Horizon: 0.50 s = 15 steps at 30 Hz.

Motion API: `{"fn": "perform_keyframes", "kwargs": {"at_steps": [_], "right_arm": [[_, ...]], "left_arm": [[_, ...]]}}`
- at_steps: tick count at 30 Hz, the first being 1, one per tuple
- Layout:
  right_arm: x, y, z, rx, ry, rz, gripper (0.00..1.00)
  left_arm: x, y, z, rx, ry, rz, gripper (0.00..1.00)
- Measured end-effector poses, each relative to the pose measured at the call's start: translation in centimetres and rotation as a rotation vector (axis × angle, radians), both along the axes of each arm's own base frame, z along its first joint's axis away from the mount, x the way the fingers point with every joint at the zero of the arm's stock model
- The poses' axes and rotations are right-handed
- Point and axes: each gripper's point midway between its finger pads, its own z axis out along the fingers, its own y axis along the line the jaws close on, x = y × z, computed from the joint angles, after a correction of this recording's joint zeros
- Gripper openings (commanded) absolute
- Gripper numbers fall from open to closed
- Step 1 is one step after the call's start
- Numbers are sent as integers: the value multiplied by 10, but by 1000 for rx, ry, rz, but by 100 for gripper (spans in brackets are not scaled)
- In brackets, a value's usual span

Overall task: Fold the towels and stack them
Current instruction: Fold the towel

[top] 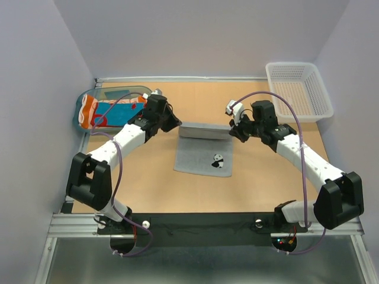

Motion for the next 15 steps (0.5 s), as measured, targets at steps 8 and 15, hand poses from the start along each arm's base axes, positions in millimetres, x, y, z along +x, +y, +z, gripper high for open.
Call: {"fn": "perform_keyframes", "kwargs": {"at_steps": [8,15], "right_arm": [[0,0,0,2,3,-1,0],[-6,0,-4,5,20,5,1]], "left_arm": [[-2,1,8,22,-20,-7,0],[-18,3,1,15,-4,-7,0]]}}
